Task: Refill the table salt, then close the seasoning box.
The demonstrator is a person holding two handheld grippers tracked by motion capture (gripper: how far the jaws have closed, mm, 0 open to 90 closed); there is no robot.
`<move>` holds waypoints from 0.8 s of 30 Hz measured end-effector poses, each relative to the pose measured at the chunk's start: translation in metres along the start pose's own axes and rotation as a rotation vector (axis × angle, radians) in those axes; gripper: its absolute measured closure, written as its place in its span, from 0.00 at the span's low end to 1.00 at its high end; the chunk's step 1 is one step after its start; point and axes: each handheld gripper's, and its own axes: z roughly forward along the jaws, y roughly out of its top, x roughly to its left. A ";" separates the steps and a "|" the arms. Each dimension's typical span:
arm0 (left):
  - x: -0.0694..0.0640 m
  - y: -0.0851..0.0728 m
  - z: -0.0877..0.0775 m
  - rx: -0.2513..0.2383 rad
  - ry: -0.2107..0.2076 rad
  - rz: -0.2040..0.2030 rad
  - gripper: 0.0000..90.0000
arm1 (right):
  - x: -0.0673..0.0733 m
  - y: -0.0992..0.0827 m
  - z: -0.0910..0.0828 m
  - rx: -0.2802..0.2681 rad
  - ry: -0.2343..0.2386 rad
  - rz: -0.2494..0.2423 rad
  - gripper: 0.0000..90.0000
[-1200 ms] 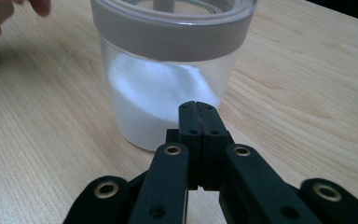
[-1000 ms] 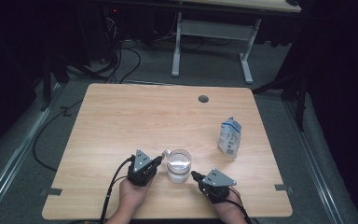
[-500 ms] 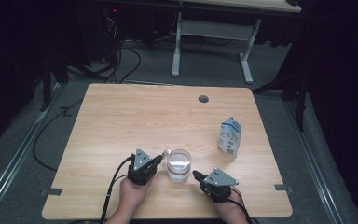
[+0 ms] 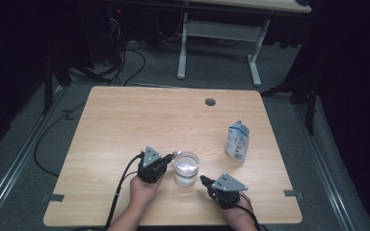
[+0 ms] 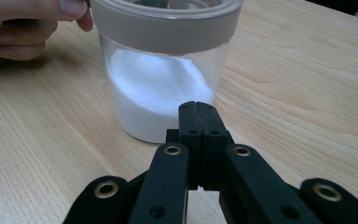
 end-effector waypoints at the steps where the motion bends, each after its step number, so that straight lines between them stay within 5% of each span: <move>1: 0.001 0.001 0.000 -0.003 -0.001 -0.003 1.00 | 0.000 0.000 0.000 0.000 -0.001 0.000 1.00; 7: 0.011 -0.003 -0.019 0.007 0.044 0.015 1.00 | -0.003 0.000 -0.003 -0.002 -0.006 0.005 1.00; 8: 0.008 -0.005 -0.021 -0.035 0.040 -0.065 1.00 | -0.004 -0.001 -0.003 -0.003 -0.007 0.006 1.00; 11: 0.014 -0.009 -0.033 -0.051 0.061 -0.088 1.00 | -0.005 0.000 -0.003 -0.005 -0.012 0.012 1.00; 12: 0.019 -0.013 -0.044 -0.075 0.090 -0.135 1.00 | -0.005 0.000 -0.002 -0.005 -0.016 0.014 1.00; 14: 0.036 -0.018 -0.062 -0.014 0.147 -0.041 1.00 | -0.006 0.000 -0.001 -0.002 -0.022 0.015 1.00; 17: 0.056 -0.030 -0.084 0.013 0.208 -0.006 0.99 | -0.007 0.002 0.002 0.002 -0.026 0.016 1.00; 21: 0.072 -0.033 -0.100 -0.023 0.257 -0.051 0.89 | -0.010 0.009 0.006 -0.009 -0.043 0.023 1.00; 24: 0.078 -0.035 -0.104 -0.047 0.251 -0.097 0.83 | -0.012 0.017 0.010 -0.026 -0.058 0.025 1.00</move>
